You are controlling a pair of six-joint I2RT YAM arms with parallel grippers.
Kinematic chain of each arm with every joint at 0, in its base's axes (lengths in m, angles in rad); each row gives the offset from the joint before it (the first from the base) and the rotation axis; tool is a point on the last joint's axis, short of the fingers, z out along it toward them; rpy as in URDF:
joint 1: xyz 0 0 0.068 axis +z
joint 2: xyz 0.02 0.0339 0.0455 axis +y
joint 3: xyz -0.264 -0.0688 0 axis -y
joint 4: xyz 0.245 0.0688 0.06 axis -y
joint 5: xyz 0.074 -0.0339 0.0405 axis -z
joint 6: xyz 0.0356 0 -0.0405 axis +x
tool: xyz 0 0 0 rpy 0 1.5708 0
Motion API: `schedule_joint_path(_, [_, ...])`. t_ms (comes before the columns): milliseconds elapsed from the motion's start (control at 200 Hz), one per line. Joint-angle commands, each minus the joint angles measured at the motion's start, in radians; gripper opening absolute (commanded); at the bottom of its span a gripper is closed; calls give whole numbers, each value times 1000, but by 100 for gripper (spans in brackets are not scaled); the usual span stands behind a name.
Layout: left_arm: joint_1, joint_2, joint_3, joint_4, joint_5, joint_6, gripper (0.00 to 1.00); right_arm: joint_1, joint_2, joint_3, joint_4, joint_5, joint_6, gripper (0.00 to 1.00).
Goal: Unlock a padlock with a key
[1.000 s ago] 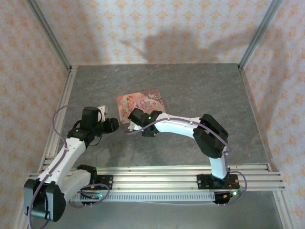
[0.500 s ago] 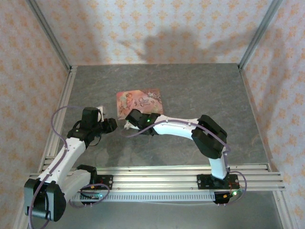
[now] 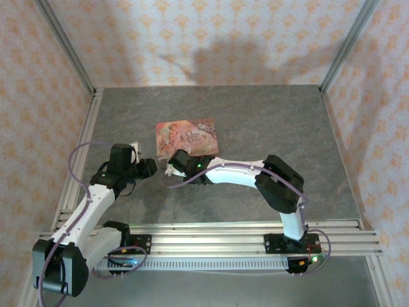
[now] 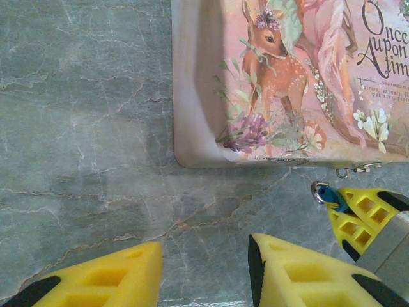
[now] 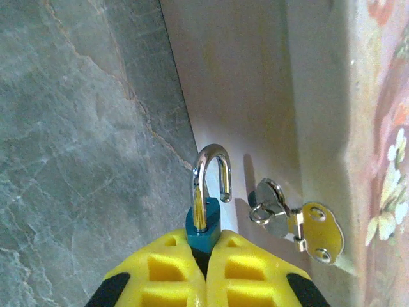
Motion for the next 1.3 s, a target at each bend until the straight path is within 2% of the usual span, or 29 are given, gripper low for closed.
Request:
schedule_joint_path(0, [12,-6,-11,-16,-22,-13,41,7,7,10,36,10,28,0])
schedule_joint_path(120, [13,-18,-11,-33,-30,-10,41,5,32,50,31,58,50,0])
schedule_joint_path(330, [12,-59,7,-78,-55,9,45,9,-66,-12,58,-33,134,0])
schedule_joint_path(485, [12,-87,57,-127,-56,57,52,9,-180,-73,51,-90,267,0])
schedule_joint_path(721, [12,-100,120,-162,-29,44,61,7,-382,-199,33,-164,552,0])
schedule_joint_path(936, [10,-144,106,-143,16,-18,79,3,-516,-393,127,-323,873,0])
schedule_joint_path(986, [8,-140,104,-141,26,-32,87,-1,-537,-441,161,-347,938,0])
schedule_joint_path(1006, [7,-136,104,-140,30,-38,97,-2,-542,-458,172,-355,960,0])
schedule_joint_path(1021, [7,-135,102,-140,34,-41,100,-4,-547,-469,177,-360,976,0])
schedule_joint_path(1131, [-15,-119,98,-136,40,-58,100,-41,-560,-524,177,-383,1067,0])
schedule_joint_path(1291, [-88,-111,96,-113,-22,-80,100,-161,-533,-530,38,-414,1152,0])
